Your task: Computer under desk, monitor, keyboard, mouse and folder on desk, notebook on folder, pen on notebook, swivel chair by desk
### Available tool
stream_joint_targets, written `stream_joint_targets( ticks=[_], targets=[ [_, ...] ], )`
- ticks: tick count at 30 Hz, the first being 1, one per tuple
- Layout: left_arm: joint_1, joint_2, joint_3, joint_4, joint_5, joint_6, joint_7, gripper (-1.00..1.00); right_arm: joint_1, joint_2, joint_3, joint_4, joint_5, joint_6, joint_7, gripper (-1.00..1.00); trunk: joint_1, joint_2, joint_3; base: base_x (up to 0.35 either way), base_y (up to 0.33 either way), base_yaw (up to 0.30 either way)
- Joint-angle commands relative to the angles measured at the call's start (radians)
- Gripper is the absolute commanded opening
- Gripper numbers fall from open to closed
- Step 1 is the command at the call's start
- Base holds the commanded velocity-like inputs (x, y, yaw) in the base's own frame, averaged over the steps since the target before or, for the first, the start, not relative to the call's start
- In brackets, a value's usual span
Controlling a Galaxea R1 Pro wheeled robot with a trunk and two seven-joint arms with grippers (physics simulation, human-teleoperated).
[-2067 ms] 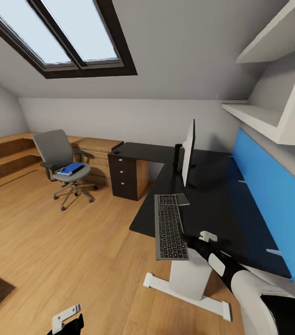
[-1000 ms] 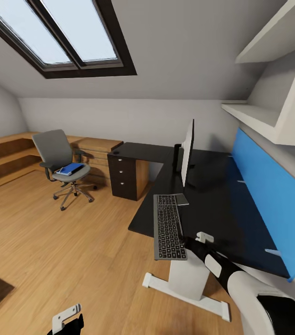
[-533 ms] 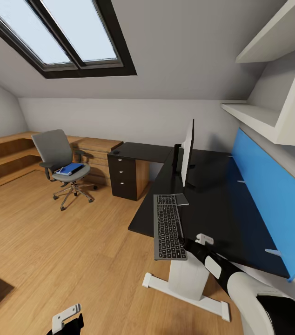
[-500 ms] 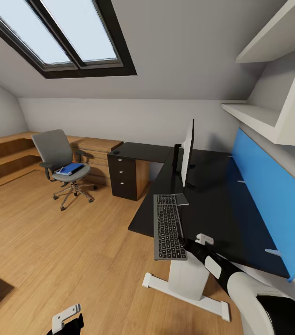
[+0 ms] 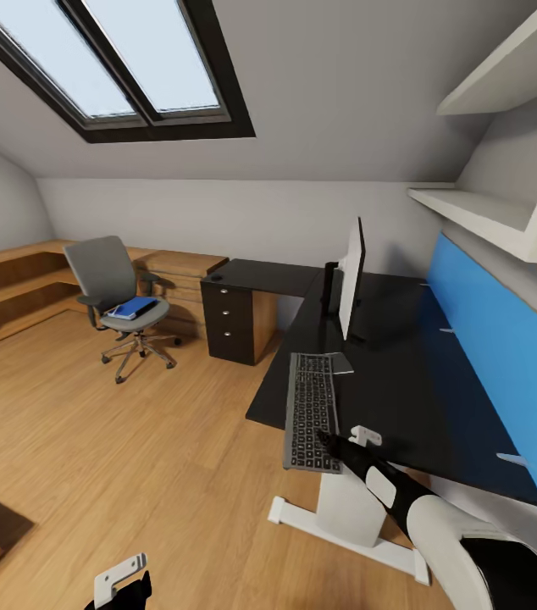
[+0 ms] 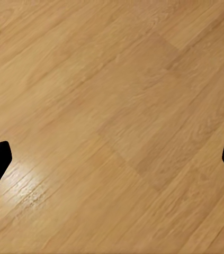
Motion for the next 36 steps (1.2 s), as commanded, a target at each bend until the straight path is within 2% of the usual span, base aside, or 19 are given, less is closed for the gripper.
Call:
stream_joint_targets(
  ticks=[1,36],
  targets=[
    [-0.001,0.001,-0.005,-0.002,0.006,0.004,0.008,1.00,-0.001,0.001,-0.003,0.002,-0.002,-0.003,0.004,1.00,0.000,-0.001,-0.001,0.000,0.020,0.000],
    [0.000,0.001,-0.003,-0.002,0.005,0.004,0.009,1.00,0.001,0.014,-0.002,0.002,0.000,-0.005,0.004,1.00,0.000,-0.001,-0.001,-0.090,0.054,0.001]
  ],
)
